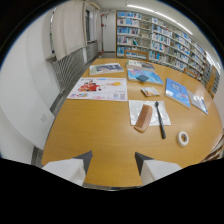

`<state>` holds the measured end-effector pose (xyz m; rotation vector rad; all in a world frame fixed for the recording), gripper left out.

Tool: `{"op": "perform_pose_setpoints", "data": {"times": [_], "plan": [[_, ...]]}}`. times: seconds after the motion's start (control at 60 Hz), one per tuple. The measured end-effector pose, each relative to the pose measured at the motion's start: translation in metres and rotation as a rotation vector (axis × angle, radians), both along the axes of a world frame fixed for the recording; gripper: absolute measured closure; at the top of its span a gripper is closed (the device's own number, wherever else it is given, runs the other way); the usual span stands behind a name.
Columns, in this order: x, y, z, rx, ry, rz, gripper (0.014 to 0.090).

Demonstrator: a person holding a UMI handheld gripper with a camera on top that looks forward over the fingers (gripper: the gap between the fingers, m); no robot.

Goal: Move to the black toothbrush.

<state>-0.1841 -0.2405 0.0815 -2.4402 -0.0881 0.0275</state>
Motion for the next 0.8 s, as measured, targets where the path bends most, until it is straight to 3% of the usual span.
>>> {"op": "perform_pose_setpoints", "data": {"times": [0.267,0.483,0.8], "plan": [[0.028,-0.008,-0.004,-0.01,-0.012,-0.023,0.0202],[0.089,-0.015,-0.011,-0.027,-0.048,-0.059,0.0201],[0.16,0.029,-0.02,-0.024,-0.073,-0.075,0.0202]]}}
